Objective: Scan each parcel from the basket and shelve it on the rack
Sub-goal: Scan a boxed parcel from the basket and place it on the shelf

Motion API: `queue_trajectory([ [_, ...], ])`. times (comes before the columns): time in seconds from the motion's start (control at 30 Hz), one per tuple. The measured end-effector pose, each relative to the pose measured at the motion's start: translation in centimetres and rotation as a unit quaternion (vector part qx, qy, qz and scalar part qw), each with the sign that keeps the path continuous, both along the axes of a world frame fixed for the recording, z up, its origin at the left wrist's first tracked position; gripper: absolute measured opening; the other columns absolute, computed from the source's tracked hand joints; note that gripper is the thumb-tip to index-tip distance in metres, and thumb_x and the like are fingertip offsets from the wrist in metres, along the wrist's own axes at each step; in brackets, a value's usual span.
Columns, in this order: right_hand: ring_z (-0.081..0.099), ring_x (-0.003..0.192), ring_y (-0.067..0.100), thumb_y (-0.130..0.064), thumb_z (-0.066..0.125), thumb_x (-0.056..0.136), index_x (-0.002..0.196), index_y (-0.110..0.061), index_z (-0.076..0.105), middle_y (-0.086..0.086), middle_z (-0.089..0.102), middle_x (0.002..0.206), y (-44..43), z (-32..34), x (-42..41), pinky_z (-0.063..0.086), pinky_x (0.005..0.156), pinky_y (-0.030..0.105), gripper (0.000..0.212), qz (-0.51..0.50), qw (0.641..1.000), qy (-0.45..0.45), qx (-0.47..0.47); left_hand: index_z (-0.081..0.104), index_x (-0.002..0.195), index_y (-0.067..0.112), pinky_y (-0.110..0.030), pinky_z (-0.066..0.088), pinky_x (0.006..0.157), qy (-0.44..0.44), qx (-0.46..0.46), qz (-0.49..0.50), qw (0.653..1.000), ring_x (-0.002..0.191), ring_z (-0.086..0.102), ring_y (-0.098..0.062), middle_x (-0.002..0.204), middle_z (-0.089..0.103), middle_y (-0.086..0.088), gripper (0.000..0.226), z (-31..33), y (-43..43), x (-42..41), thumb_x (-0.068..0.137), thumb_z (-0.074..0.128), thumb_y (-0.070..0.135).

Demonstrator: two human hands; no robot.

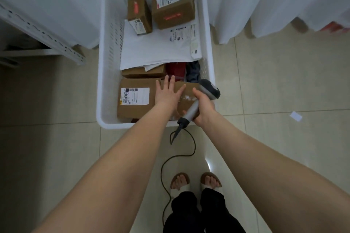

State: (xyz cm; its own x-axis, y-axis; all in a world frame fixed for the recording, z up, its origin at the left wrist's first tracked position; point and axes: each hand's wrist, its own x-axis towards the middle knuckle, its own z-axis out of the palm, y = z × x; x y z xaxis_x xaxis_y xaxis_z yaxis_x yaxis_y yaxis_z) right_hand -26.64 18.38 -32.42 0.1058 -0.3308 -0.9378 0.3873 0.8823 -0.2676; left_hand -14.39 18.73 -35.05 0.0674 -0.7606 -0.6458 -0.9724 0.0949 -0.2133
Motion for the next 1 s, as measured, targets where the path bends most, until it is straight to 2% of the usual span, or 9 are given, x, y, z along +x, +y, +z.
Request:
queue_trajectory([
  [0.13,0.064,0.103,0.036,-0.028,0.073,0.085,0.124,-0.013,0.058,0.017,0.066,0.116,-0.3,-0.4,-0.4,0.055,0.080,0.047,0.045,0.000,1.000,-0.007,-0.008,-0.010,0.152,0.023,-0.054,0.008,0.116,0.012,-0.040,-0.007,0.999,0.145,-0.001,-0.042,0.158,-0.004,-0.022,0.122,-0.2,-0.5,-0.3,0.069,0.067,0.068],
  [0.23,0.064,0.105,0.032,-0.027,0.073,0.085,0.125,-0.012,0.058,0.015,0.065,0.118,-0.7,0.7,-0.9,0.055,0.089,0.047,0.046,-0.012,1.000,-0.022,-0.017,0.003,0.153,0.022,-0.049,0.021,0.114,0.088,-0.079,0.117,0.986,0.141,0.012,-0.043,0.156,0.006,-0.023,0.120,1.9,-0.7,0.3,0.066,0.073,0.063],
  [0.33,0.066,0.089,0.025,-0.027,0.072,0.084,0.118,-0.010,0.063,0.009,0.068,0.101,-1.1,3.9,-0.7,0.058,0.077,0.040,0.039,0.002,0.999,-0.015,-0.035,0.015,0.151,0.026,-0.049,0.031,0.107,0.191,-0.094,0.352,0.911,0.135,0.020,-0.042,0.149,0.016,-0.020,0.108,5.9,-1.2,1.9,0.066,0.075,0.055],
  [0.43,0.067,0.077,0.021,-0.026,0.071,0.085,0.110,-0.009,0.065,0.005,0.067,0.082,-1.6,8.6,0.5,0.058,0.071,0.037,0.031,0.021,0.998,-0.019,-0.053,0.027,0.145,0.030,-0.048,0.032,0.106,0.253,-0.113,0.493,0.825,0.131,0.028,-0.040,0.142,0.023,-0.016,0.094,10.6,-1.5,3.1,0.066,0.072,0.054],
  [0.67,0.068,0.097,0.026,-0.025,0.071,0.085,0.117,-0.008,0.066,0.011,0.071,0.108,-2.4,22.3,2.2,0.055,0.092,0.038,0.036,0.057,0.993,-0.018,-0.103,0.041,0.138,0.024,-0.043,0.050,0.093,0.363,-0.118,0.606,0.698,0.116,0.045,-0.030,0.134,0.038,-0.011,0.081,24.3,-0.3,6.1,0.068,0.071,0.052],
  [0.73,0.071,0.097,0.028,-0.026,0.071,0.085,0.118,-0.010,0.064,0.013,0.072,0.108,-2.9,26.7,2.1,0.057,0.088,0.039,0.037,0.060,0.991,-0.016,-0.118,0.042,0.140,0.022,-0.037,0.054,0.077,0.421,-0.131,0.626,0.643,0.103,0.055,-0.024,0.129,0.049,-0.007,0.081,29.0,0.3,7.0,0.070,0.073,0.049],
  [0.8,0.073,0.075,0.022,-0.027,0.073,0.084,0.111,-0.013,0.063,0.008,0.073,0.089,-3.4,31.2,1.9,0.060,0.074,0.037,0.032,0.059,0.989,-0.008,-0.137,0.044,0.140,0.021,-0.029,0.048,0.061,0.466,-0.146,0.636,0.598,0.089,0.058,-0.018,0.125,0.055,-0.006,0.076,33.8,0.9,7.7,0.074,0.073,0.045],
  [0.9,0.071,0.061,0.017,-0.028,0.072,0.084,0.108,-0.014,0.066,0.004,0.075,0.078,-3.9,37.9,1.9,0.057,0.055,0.028,0.028,0.061,0.983,-0.023,-0.170,0.054,0.128,0.024,-0.035,0.045,0.077,0.489,-0.159,0.632,0.580,0.097,0.056,-0.022,0.121,0.058,-0.007,0.057,40.7,1.8,8.3,0.078,0.068,0.046],
  [1.0,0.069,0.098,0.029,-0.029,0.075,0.081,0.123,-0.015,0.063,0.010,0.071,0.112,-4.3,44.0,1.8,0.056,0.085,0.042,0.046,0.077,0.976,-0.016,-0.203,0.057,0.108,0.026,-0.044,0.035,0.093,0.489,-0.159,0.627,0.585,0.103,0.051,-0.020,0.108,0.057,0.001,0.035,47.8,2.5,9.0,0.081,0.062,0.047],
])
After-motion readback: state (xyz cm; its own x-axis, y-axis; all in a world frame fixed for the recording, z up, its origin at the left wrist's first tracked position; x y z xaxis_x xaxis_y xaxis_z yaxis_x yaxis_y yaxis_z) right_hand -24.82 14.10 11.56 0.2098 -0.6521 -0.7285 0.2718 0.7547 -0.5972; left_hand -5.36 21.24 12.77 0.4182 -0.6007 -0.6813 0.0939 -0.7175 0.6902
